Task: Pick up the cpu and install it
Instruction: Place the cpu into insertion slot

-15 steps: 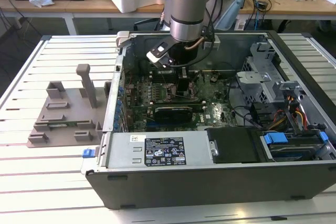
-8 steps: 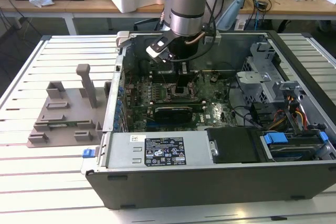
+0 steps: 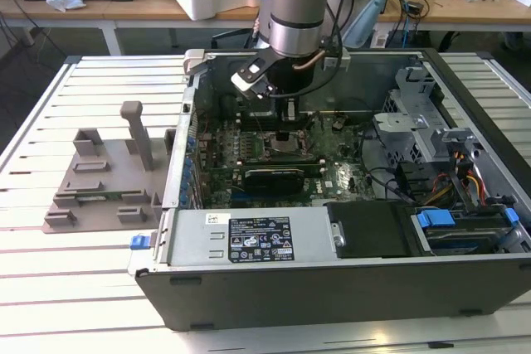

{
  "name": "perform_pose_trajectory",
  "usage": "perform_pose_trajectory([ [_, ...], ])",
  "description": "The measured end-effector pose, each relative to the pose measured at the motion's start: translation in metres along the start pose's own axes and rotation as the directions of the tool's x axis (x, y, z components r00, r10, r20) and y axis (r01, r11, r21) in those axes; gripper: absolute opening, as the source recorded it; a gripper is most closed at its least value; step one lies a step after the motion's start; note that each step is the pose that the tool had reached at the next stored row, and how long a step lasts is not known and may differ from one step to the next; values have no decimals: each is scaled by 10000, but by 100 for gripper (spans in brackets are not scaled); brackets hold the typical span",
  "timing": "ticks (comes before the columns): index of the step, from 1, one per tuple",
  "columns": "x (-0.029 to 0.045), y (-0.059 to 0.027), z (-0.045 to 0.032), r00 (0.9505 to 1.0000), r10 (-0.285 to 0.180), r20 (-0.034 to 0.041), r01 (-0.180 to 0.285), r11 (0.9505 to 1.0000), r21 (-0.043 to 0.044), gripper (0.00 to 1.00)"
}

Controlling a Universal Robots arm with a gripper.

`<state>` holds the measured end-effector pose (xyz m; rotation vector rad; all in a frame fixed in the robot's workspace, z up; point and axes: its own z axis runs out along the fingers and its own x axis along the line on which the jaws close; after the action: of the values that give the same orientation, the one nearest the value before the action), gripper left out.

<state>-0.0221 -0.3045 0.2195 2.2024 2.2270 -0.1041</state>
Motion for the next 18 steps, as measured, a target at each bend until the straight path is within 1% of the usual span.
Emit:
perform_pose_trajectory([
  [3, -4, -3, -83, 10000, -3, 1, 3, 10000, 1, 11],
  [5, -8, -6, -155, 10000, -2, 0, 2, 10000, 0, 11],
  [6, -11, -9, -214, 10000, -3, 0, 3, 10000, 0, 11],
  [7, -15, -12, -284, 10000, -3, 0, 3, 10000, 0, 11],
  [9, -26, -20, -498, 10000, -3, 0, 3, 10000, 0, 11],
  [10, -29, -23, -562, 10000, -3, 0, 3, 10000, 0, 11],
  [11, -34, -27, -662, 10000, -3, 0, 3, 10000, 0, 11],
  [12, -38, -30, -728, 10000, -3, 0, 3, 10000, 0, 11],
  [14, -39, -32, -764, 10000, -3, 0, 3, 10000, 0, 11],
  [18, -40, -32, -770, 10000, -3, -3, 3, 10000, 0, 11],
])
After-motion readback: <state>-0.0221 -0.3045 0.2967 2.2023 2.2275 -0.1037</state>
